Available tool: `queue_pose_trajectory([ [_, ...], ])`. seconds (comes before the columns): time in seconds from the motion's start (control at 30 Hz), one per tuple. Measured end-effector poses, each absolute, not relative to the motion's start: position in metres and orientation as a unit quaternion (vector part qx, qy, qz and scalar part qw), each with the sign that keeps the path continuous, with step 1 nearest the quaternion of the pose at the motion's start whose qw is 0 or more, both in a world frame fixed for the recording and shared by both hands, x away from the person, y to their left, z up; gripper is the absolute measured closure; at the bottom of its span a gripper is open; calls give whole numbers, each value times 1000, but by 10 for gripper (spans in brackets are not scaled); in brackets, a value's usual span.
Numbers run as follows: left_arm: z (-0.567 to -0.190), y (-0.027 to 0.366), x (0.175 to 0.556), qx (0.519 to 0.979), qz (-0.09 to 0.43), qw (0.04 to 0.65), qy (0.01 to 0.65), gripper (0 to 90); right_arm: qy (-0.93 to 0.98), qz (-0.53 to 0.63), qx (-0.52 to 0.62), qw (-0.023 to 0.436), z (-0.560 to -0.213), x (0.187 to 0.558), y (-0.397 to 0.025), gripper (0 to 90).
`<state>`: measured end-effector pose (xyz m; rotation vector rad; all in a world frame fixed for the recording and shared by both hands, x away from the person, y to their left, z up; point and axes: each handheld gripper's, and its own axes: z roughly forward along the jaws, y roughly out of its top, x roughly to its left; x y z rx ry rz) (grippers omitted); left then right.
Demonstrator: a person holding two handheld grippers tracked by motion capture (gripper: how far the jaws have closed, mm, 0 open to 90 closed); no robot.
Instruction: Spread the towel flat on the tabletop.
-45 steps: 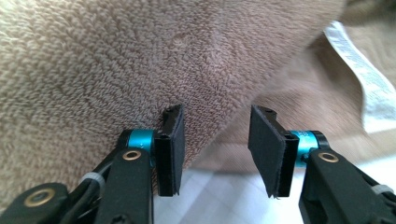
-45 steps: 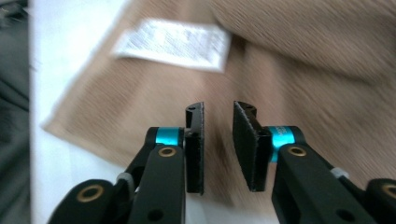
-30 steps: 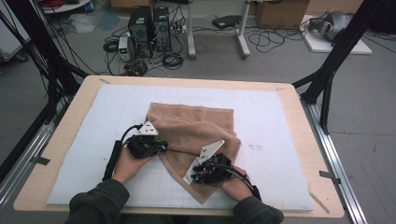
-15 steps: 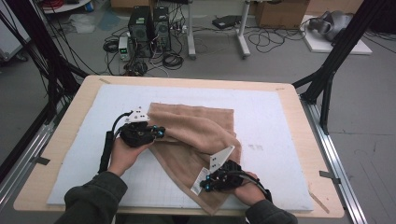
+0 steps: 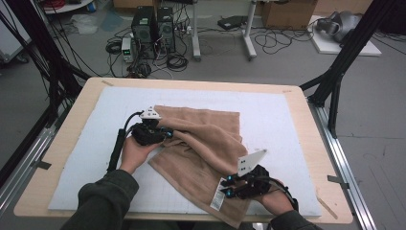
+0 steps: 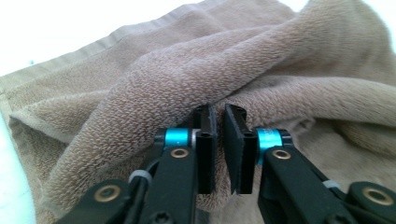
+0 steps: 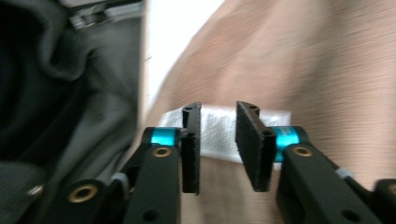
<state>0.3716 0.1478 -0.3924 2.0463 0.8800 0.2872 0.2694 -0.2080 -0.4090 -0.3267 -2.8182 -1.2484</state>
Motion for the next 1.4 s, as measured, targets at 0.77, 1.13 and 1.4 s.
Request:
queue_pose_trajectory([
  [0.77,-436,133,342,886,40,376,268,580,-906,-371,-194,-54,-418,314,-210,601],
  [1.13,-436,130,337,889,77,366,264,826,-901,-381,-197,-62,-416,313,-214,585],
  [1.4,-433,130,330,896,72,357,256,874,-899,-385,-199,-68,-415,311,-217,580],
])
